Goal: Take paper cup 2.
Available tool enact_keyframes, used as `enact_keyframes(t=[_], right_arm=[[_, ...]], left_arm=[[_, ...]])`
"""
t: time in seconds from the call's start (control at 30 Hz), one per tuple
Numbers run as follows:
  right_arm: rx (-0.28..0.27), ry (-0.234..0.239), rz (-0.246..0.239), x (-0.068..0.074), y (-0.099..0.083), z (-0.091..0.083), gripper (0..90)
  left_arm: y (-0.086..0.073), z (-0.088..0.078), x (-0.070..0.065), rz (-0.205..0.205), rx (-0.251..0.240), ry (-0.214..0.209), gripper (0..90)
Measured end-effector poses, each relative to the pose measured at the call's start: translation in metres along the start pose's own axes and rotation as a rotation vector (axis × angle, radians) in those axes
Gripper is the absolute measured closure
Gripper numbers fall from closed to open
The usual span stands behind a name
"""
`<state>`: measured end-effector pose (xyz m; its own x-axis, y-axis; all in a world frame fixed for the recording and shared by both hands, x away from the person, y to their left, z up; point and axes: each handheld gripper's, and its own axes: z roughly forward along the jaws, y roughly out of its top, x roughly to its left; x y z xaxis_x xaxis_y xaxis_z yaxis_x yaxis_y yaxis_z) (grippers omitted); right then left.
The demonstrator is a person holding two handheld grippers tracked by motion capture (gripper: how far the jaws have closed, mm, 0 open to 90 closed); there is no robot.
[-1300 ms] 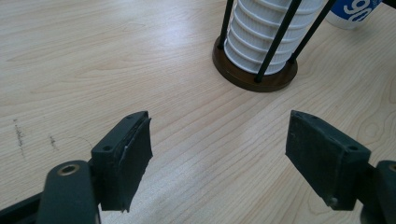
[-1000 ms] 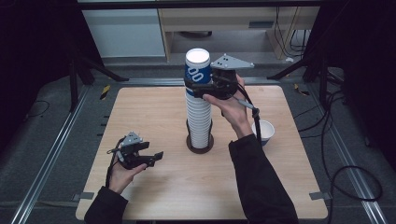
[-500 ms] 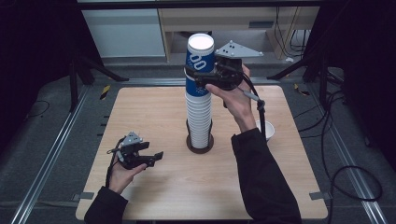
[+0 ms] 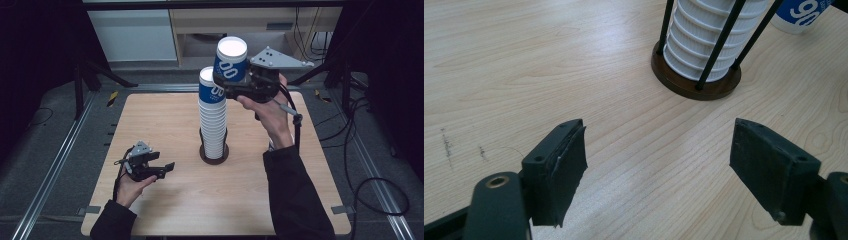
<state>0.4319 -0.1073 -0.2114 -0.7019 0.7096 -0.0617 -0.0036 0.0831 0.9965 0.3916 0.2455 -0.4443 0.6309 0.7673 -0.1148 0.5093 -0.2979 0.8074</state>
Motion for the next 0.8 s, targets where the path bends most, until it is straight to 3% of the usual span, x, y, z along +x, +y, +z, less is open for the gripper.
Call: enact_keyframes(t=[0.13,0.33,0.8], right_arm=[[0.014,-0.004,0.005,-0.007,-0.016,-0.022,20.4],[0.037,-0.004,0.035,-0.017,-0.038,-0.042,20.4],[0.119,0.005,0.048,-0.026,-0.085,-0.055,20.4]], left_arm=[[0.001,0.0,-0.001,0.004,0.002,-0.005,22.1],[0.001,-0.001,-0.003,0.012,0.001,-0.007,22.3],[0.002,0.0,-0.005,0.022,0.007,-0.015,22.6]])
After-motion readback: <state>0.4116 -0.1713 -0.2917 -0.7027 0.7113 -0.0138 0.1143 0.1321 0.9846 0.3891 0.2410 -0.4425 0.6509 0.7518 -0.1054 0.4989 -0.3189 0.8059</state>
